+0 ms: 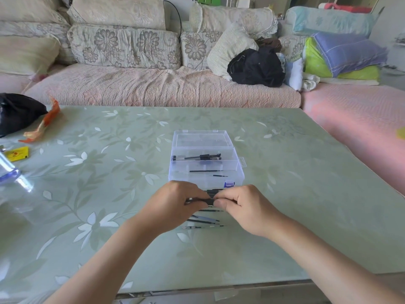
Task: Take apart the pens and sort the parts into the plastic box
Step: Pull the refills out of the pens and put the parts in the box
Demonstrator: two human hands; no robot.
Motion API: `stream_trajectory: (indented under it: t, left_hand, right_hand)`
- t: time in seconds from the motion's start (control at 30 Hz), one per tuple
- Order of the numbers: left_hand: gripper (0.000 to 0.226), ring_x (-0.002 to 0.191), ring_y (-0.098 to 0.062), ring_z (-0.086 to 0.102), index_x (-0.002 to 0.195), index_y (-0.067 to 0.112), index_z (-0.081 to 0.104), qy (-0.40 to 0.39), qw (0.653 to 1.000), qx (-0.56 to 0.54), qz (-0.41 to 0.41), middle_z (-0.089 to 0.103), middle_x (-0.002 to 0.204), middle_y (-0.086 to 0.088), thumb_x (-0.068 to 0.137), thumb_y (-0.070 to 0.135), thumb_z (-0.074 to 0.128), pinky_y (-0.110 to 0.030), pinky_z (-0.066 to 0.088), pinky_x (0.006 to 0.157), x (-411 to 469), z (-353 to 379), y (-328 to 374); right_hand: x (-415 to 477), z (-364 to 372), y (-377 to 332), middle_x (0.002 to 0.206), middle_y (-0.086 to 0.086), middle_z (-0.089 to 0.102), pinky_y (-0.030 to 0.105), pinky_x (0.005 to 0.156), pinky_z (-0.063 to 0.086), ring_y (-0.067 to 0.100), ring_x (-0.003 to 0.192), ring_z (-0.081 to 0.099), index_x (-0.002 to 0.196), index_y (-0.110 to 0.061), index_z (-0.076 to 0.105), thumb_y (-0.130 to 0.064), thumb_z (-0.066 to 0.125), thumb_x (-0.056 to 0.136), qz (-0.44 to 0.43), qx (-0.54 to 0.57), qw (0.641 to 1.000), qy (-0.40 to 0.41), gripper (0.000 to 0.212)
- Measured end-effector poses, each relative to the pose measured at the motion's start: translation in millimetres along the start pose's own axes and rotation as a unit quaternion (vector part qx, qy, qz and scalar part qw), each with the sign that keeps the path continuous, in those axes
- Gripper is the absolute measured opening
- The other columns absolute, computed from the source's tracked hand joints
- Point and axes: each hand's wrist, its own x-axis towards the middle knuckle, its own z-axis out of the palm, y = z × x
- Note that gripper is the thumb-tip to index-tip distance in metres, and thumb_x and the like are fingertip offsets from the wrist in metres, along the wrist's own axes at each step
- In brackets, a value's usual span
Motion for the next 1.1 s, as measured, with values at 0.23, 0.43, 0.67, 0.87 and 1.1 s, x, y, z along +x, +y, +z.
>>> stream_trajectory:
  t: [0.23,0.43,0.67,0.87,1.1]
  left_hand:
    - [0.012,0.068,-0.001,0.057,0.094,0.039,0.073,-0.007,1.0,0.008,-0.023,0.067,0.077,0.016,0.084,0.032,0.073,-0.02,0.047,0.061,9,-2,-4]
    - [0.029,0.099,-0.01,0.056,0.113,0.028,0.068,0.056,0.997,0.043,-0.031,0.063,0.102,0.013,0.084,0.031,0.073,-0.025,0.046,0.08,17,-14,-26]
    - [0.033,0.109,-0.018,0.044,0.119,0.023,0.061,0.141,0.985,0.07,-0.066,0.055,0.115,0.003,0.088,0.029,0.068,-0.024,0.035,0.09,26,-27,-49]
    - [0.023,0.106,-0.011,0.045,0.114,0.029,0.07,0.042,0.997,0.061,-0.028,0.058,0.111,0.007,0.092,0.026,0.063,-0.021,0.034,0.083,28,-18,-47]
    - [0.025,0.096,-0.005,0.039,0.117,0.03,0.069,0.044,0.997,0.054,-0.029,0.058,0.11,0.007,0.095,0.024,0.059,-0.02,0.031,0.077,31,-18,-50]
  right_hand:
    - [9,-2,-9,0.081,-0.01,0.055,0.03,0.067,0.045,0.009,0.073,0.049,0.102,-0.032,0.07,-0.032,0.056,0.095,-0.004,-0.13,0.992,0.003,0.015]
    - [27,-12,-14,0.096,-0.016,0.063,0.027,0.07,0.041,0.008,0.088,0.054,0.106,-0.037,0.067,-0.031,0.055,0.094,-0.005,-0.236,0.971,0.04,0.018]
    - [81,-42,4,0.108,-0.012,0.063,0.026,0.073,0.038,0.016,0.099,0.059,0.106,-0.034,0.071,-0.03,0.059,0.092,0.074,-0.243,0.956,0.145,0.018]
    - [129,-36,6,0.099,-0.009,0.056,0.028,0.073,0.04,0.016,0.098,0.056,0.107,-0.035,0.071,-0.029,0.058,0.092,0.057,-0.307,0.948,0.066,0.02]
    - [152,-30,2,0.095,-0.016,0.061,0.024,0.072,0.034,0.013,0.099,0.058,0.106,-0.033,0.07,-0.027,0.062,0.09,0.034,-0.36,0.932,-0.041,0.019]
